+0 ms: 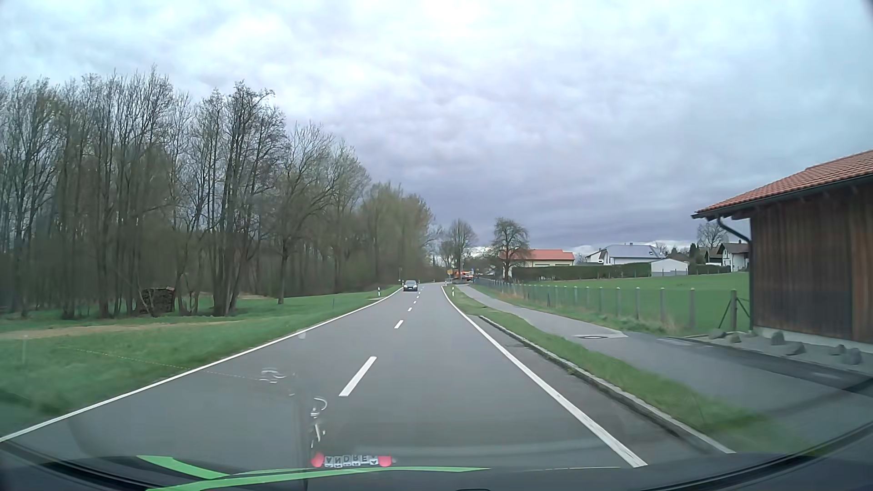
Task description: Follow the waypoints while adhering to traffic rules and regulations
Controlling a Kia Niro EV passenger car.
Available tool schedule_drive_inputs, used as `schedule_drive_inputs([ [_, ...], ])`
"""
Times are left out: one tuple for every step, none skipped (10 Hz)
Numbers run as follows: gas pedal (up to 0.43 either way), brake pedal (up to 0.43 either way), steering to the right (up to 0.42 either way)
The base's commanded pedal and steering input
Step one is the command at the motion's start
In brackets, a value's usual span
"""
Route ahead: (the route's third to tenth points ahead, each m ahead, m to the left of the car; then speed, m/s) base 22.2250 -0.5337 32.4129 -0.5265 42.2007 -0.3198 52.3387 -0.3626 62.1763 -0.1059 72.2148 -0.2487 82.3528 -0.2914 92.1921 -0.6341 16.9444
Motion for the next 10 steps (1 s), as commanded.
schedule_drive_inputs([
  [0.0,0.0,0.005],
  [0.0,0.0,0.005],
  [0.0,0.0,0.004],
  [0.0,0.0,0.003],
  [0.0,0.0,0.002],
  [0.0,0.0,0.002],
  [0.0,0.0,0.002],
  [0.0,0.0,0.0],
  [0.0,0.0,-0.001],
  [0.0,0.0,-0.001],
])
